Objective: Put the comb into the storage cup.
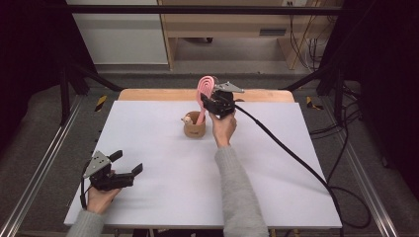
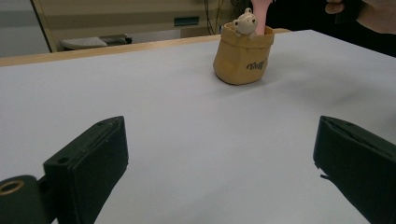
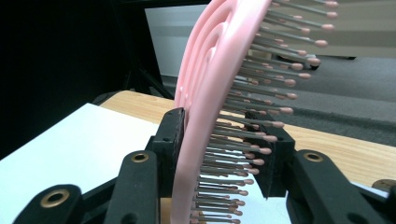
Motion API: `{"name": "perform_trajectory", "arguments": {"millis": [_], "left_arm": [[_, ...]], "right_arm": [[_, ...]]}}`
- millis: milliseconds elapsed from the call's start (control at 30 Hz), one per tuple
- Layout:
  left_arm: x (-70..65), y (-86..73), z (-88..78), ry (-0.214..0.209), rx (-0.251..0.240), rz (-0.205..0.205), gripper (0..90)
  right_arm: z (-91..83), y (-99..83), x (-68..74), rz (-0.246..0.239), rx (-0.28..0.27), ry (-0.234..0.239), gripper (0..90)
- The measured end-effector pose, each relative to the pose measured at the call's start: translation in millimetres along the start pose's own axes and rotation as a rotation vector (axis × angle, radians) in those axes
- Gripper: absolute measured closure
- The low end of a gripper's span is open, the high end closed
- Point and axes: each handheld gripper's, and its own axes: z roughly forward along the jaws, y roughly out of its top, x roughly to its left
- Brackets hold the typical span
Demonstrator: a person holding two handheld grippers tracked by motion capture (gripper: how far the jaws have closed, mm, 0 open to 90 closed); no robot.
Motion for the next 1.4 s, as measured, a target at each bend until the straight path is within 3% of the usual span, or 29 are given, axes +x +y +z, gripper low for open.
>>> {"name": "perform_trajectory", "arguments": {"millis": [733, 1000, 1400], "left_arm": [[0.0, 0.0, 0.1, 0.000, 0.000, -0.001, 3.1], [-0.1, 0.0, 0.2, -0.001, 0.002, -0.002, 3.1], [-0.4, 0.0, 0.3, 0.000, 0.003, -0.002, 3.1]], "right_arm": [[-1.4, -2.0, -4.6, -0.025, -0.007, -0.031, 55.7], [-3.0, -1.2, -4.9, -0.040, -0.024, -0.040, 43.9], [-5.4, -2.8, -6.3, -0.061, -0.037, -0.051, 33.9]]}}
